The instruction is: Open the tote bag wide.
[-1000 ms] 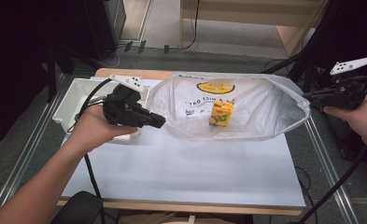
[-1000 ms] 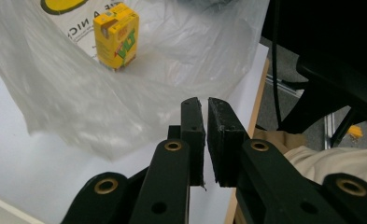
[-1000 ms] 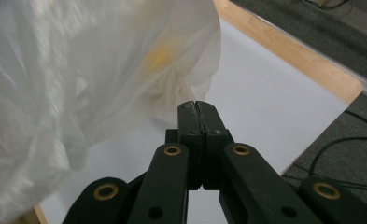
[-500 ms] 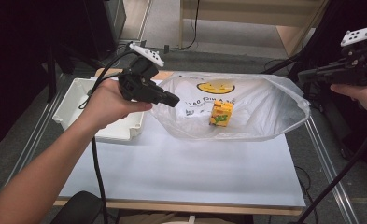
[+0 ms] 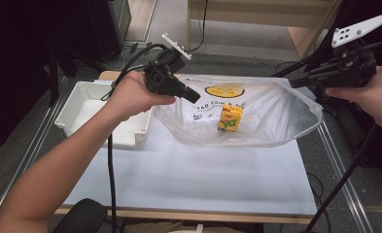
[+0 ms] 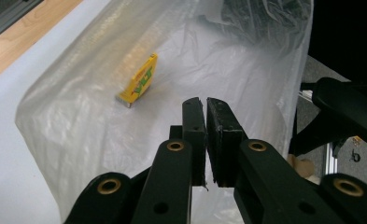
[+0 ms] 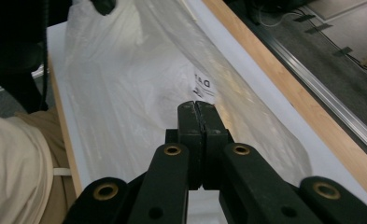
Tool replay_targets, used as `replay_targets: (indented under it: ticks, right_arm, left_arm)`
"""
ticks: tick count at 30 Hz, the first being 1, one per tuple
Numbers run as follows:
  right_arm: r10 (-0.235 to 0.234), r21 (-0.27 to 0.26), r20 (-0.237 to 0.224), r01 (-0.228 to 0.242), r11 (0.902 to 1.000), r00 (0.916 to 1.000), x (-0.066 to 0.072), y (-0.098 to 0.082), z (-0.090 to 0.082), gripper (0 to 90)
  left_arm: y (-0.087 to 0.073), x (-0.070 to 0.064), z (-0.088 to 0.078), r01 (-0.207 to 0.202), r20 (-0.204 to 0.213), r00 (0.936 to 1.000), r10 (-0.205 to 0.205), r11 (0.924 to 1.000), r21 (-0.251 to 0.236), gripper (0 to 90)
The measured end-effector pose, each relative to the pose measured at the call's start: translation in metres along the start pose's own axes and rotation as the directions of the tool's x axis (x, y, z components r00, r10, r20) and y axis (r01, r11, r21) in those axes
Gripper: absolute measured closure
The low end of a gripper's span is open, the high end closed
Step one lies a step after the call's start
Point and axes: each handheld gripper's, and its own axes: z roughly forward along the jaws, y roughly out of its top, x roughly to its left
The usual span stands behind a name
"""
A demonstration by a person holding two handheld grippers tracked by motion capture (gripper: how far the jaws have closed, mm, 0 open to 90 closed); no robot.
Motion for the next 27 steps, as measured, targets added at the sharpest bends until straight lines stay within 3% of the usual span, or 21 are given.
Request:
replay_targets:
  ticks: [5, 10, 11, 15, 22, 27]
  right_arm:
    - [-0.048, 0.013, -0.057, 0.049, 0.9987, 0.9972, 0.008, 0.005, 0.019, 90.0]
    - [-0.079, 0.039, -0.074, 0.082, 0.9959, 0.9941, 0.011, 0.004, 0.037, 90.0]
    - [-0.075, 0.059, -0.072, 0.079, 0.9951, 0.9946, 0.009, 0.003, 0.047, 90.0]
    - [-0.087, 0.084, -0.055, 0.092, 0.9923, 0.9947, 0.003, 0.001, 0.061, 90.0]
    - [-0.077, 0.091, -0.014, 0.078, 0.9928, 0.9969, -0.011, -0.001, 0.076, 89.8]
    - [-0.038, 0.086, 0.028, 0.036, 0.9956, 0.9989, -0.026, -0.007, 0.084, 90.0]
  left_arm:
    - [0.006, 0.006, 0.007, 0.006, -0.020, 0.9998, -0.005, 0.9999, 0.010, 87.0]
    - [0.008, 0.009, 0.013, 0.006, -0.037, 0.9993, -0.005, 0.9999, 0.010, 87.0]
    - [0.008, 0.012, 0.017, 0.004, -0.050, 0.9987, -0.003, 0.9999, 0.015, 86.9]
    - [0.009, 0.018, 0.024, 0.009, -0.077, 0.9970, -0.008, 0.9998, 0.016, 86.6]
    - [0.011, 0.030, 0.034, 0.000, -0.115, 0.9933, 0.001, 1.0000, 0.008, 86.3]
    - [0.013, 0.043, 0.041, 0.022, -0.132, 0.9910, -0.022, 0.9998, -0.001, 86.1]
